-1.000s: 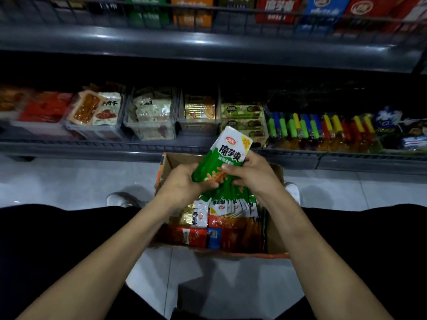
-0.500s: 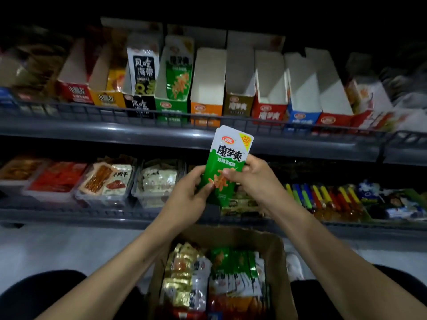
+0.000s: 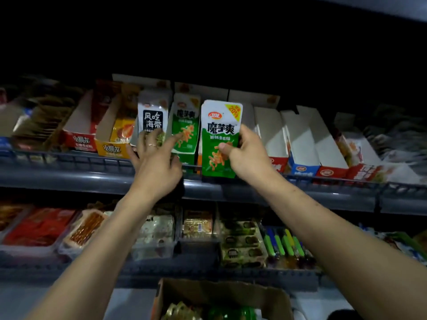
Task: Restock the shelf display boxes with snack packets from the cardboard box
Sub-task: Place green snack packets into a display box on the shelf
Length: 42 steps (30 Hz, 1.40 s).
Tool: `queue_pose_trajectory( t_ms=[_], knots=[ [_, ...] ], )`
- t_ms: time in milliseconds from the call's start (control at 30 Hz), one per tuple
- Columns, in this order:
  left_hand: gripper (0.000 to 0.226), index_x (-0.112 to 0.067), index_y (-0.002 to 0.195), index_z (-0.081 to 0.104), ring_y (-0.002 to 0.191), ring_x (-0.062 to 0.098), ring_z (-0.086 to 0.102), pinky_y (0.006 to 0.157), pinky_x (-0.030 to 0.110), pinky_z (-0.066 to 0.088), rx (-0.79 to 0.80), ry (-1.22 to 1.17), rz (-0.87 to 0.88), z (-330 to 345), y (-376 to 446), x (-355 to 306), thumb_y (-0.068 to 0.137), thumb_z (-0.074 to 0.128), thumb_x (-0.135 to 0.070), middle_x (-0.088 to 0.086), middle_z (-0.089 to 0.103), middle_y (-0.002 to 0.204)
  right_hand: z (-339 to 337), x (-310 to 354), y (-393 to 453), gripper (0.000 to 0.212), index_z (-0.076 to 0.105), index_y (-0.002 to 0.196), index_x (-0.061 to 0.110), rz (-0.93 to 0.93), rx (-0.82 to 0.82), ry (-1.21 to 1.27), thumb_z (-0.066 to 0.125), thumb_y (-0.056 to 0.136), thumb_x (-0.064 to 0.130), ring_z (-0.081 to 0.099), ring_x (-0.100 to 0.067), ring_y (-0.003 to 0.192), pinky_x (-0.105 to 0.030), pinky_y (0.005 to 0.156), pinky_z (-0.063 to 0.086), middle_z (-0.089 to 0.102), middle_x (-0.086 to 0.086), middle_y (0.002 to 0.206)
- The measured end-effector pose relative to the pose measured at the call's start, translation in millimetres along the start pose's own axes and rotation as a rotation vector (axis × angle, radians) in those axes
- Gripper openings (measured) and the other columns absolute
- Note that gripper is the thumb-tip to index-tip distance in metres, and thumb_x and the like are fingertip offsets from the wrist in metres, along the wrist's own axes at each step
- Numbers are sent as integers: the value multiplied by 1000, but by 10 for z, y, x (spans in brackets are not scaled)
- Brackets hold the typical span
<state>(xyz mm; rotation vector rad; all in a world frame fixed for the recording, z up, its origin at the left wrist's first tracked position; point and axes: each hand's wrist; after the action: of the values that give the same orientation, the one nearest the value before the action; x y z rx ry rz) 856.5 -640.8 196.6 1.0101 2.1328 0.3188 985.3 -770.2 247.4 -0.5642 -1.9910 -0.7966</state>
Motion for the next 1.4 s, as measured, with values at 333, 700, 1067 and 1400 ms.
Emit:
queue_pose_trajectory(
  t_ms=[333,700,1067,1400],
  knots=[
    [57,-35,136,36,145,28,-6,110,64,-14,142,244,-11,104,13,273,83,56,-32,5,25,150,523,314,919,32,54,125,11,-24,-191,21,61,94,14,61,-17,104,-32,87,53,64,-2,117],
    [42,-29,125,42,142,32,-2,113,62,-10,109,204,-43,183,87,239,85,53,-34,7,30,141,788,305,1139,19,58,101,14,54,-71,-54,69,87,10,62,-16,89,-24,72,52,65,-4,100],
    [43,-27,127,42,143,33,-1,115,60,-4,100,171,-16,172,66,267,86,52,-32,7,30,142,688,504,1339,24,61,109,1,-331,86,-790,62,92,18,60,-30,103,-35,78,48,63,-16,110],
    [45,-27,127,43,142,32,2,115,59,-2,79,169,-15,198,75,279,84,54,-33,5,31,141,842,388,1340,42,49,121,13,-409,169,-1238,69,85,17,59,-32,108,-35,71,39,59,-12,118]
  ],
)
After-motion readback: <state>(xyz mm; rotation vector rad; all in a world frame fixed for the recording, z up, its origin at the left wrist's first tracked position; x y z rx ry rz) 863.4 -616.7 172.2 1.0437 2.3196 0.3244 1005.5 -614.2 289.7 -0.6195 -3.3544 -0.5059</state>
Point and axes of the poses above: each hand's wrist, its own y-axis towards the middle knuckle, its own z-axis out of the palm, x = y × z
